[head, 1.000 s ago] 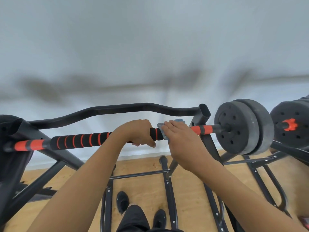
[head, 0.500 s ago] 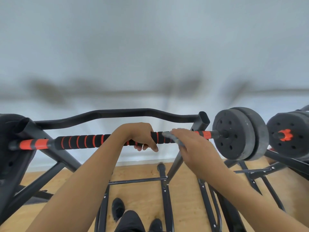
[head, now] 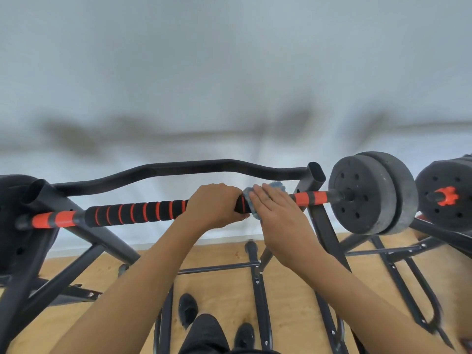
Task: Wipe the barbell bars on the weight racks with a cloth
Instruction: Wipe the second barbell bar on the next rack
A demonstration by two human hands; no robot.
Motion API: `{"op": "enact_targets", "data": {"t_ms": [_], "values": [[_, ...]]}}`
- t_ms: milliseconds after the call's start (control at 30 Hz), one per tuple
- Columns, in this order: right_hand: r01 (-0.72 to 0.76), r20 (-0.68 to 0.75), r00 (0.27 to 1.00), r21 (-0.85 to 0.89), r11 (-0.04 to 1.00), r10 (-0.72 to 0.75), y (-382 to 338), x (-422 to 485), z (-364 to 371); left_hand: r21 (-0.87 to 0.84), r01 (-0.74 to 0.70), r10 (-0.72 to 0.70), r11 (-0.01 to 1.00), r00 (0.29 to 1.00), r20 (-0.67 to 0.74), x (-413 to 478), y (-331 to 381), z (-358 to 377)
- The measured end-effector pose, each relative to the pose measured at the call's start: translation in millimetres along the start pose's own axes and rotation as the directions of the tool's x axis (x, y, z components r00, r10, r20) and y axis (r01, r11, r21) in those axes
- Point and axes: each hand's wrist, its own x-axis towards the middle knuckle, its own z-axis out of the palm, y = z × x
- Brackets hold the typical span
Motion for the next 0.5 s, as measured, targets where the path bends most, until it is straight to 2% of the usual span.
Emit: {"op": "enact_targets", "data": {"t_ms": [67, 133, 200, 300, 367, 400, 467, 500], "values": [[0.009, 0.000, 1.000, -0.008, 1.000, -0.009, -3.8, -4.2, -0.6, -0.162, 0.019, 0.019, 0.987, 0.973, 0.229, 8.4, -5.3, -10.3], [0.012, 0.014, 1.000, -0.009, 1.000, -0.012, -7.9, -9.6, -1.2, -0.342, 0.075, 0.073, 0.937, 0.914, 0.398, 15.4, -10.0, -20.5], [0.020, 0.037, 0.999, 0.000, 1.000, -0.020, -8.1, -15.0, -0.2, -0.442, 0.141, 0.122, 0.886, 0.848, 0.515, 21.9, -15.5, -29.4], [0.037, 0.043, 0.998, 0.020, 0.999, -0.037, -3.3, -23.7, 3.2, -0.487, 0.225, 0.160, 0.844, 0.761, 0.628, 28.4, -21.3, -34.7], [0.016, 0.054, 0.998, 0.131, 0.991, -0.023, 2.5, -25.4, 0.4, -0.508, 0.202, 0.180, 0.837, 0.776, 0.605, 27.4, -21.1, -34.5], [-0.011, 0.072, 0.997, 0.217, 0.976, -0.005, 5.9, -23.4, -4.9, -0.522, 0.163, 0.184, 0.837, 0.814, 0.550, 24.9, -20.3, -33.5], [-0.111, 0.078, 0.993, 0.408, 0.906, 0.087, 11.9, -16.2, -20.5, -0.489, 0.047, 0.151, 0.871, 0.921, 0.358, 14.8, -18.2, -31.7], [-0.174, 0.064, 0.984, 0.490, 0.854, 0.164, 14.2, -10.6, -31.7, -0.415, -0.007, 0.116, 0.910, 0.964, 0.240, 8.0, -16.8, -31.4]]}}
